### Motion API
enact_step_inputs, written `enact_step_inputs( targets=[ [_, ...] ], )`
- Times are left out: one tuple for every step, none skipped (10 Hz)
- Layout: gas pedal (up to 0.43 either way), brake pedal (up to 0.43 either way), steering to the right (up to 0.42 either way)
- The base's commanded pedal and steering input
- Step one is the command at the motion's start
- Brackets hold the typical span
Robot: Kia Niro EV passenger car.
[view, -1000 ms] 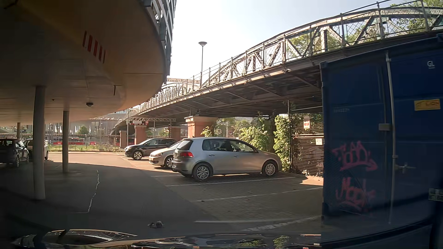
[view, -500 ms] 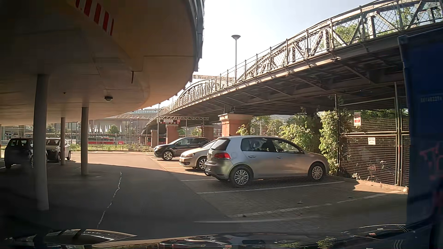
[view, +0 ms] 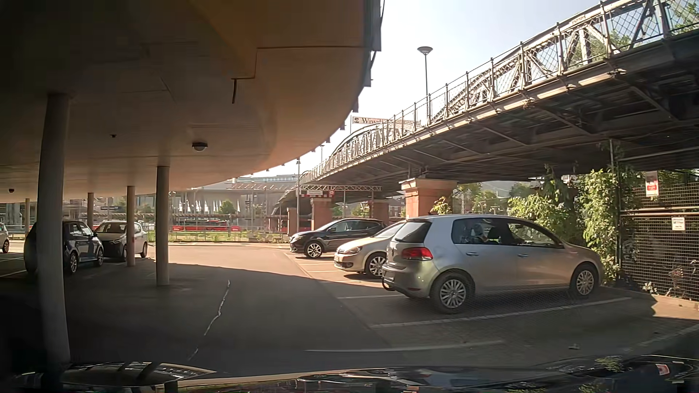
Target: Follow the waypoints while adhering to traffic rules and regulations
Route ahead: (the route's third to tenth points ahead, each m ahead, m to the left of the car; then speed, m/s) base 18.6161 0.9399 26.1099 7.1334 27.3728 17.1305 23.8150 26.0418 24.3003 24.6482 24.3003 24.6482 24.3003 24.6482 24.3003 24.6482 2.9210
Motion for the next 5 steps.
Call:
enact_step_inputs(
  targets=[
    [0.028,0.0,-0.323],
    [0.028,0.0,-0.322],
    [0.028,0.0,-0.312],
    [0.028,0.0,-0.299],
    [0.028,0.0,-0.281]
  ],
)
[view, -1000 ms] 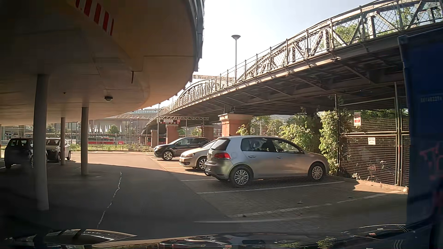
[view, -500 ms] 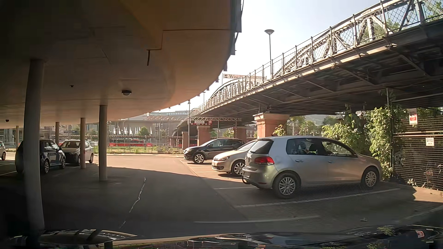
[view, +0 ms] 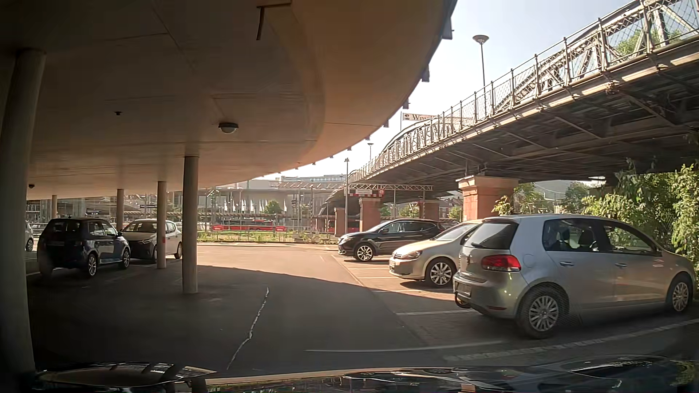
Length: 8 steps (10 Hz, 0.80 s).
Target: Follow the waypoints while adhering to traffic rules and regulations
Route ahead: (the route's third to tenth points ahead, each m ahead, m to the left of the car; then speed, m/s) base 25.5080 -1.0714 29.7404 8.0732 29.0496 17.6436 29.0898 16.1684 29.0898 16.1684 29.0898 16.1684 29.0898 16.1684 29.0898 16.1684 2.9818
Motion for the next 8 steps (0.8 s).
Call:
enact_step_inputs(
  targets=[
    [0.028,0.0,-0.266],
    [0.028,0.0,-0.251],
    [0.028,0.0,-0.224],
    [0.028,0.0,-0.196],
    [0.028,0.0,-0.173],
    [0.028,0.0,-0.156],
    [0.028,0.0,-0.141],
    [0.028,0.0,-0.124]
  ],
)
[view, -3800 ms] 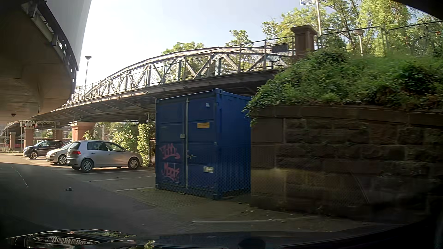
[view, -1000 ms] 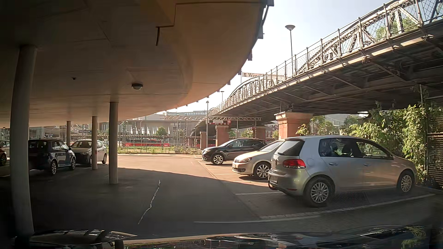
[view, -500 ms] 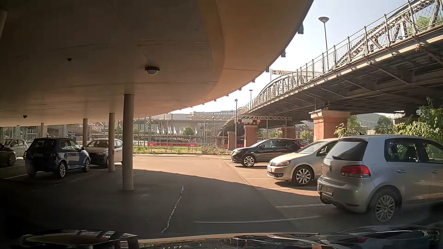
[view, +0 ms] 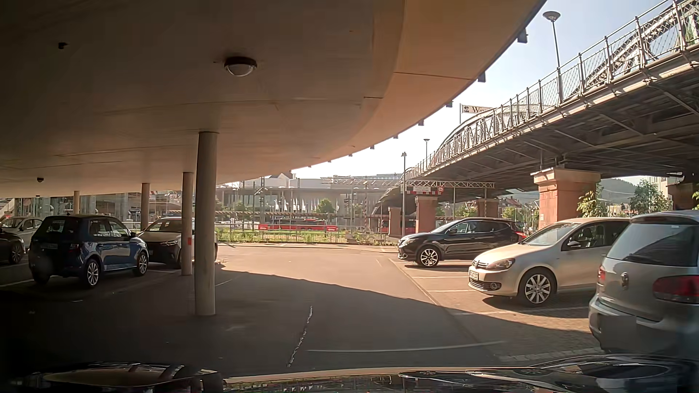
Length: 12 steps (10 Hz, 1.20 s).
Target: Follow the waypoints while adhering to traffic rules and regulations
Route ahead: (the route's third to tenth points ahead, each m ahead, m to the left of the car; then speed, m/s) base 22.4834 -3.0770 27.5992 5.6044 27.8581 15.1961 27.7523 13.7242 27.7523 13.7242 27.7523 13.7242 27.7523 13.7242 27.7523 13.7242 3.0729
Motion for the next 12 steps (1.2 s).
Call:
enact_step_inputs(
  targets=[
    [0.028,0.0,-0.109],
    [0.028,0.0,-0.092],
    [0.028,0.0,-0.079],
    [0.028,0.0,-0.07],
    [0.028,0.0,-0.057],
    [0.028,0.0,-0.043],
    [0.028,0.0,-0.026],
    [0.028,0.0,-0.011],
    [0.028,0.0,-0.001],
    [0.02,0.0,0.008],
    [0.008,0.0,0.02],
    [0.0,0.0,0.028]
  ],
)
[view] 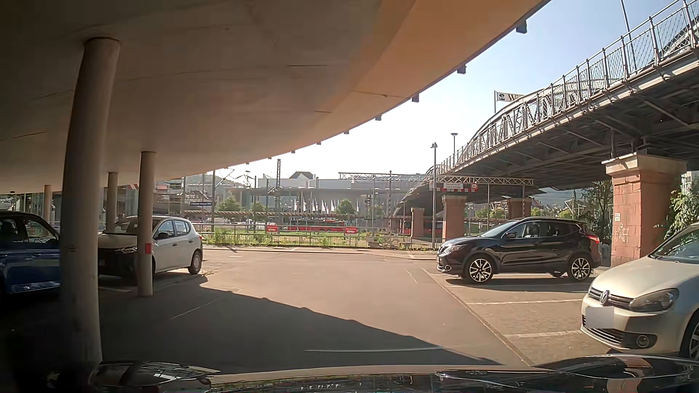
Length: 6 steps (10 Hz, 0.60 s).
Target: Follow the waypoints while adhering to traffic rules and regulations
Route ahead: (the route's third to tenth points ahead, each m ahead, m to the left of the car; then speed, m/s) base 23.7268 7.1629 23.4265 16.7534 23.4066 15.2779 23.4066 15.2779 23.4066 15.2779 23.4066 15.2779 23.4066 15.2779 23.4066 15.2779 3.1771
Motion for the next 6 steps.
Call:
enact_step_inputs(
  targets=[
    [0.0,0.0,0.033],
    [0.0,0.0,0.034],
    [0.0,0.0,0.035],
    [0.0,0.0,0.035],
    [0.0,0.0,0.035],
    [0.0,0.0,0.035]
  ],
)
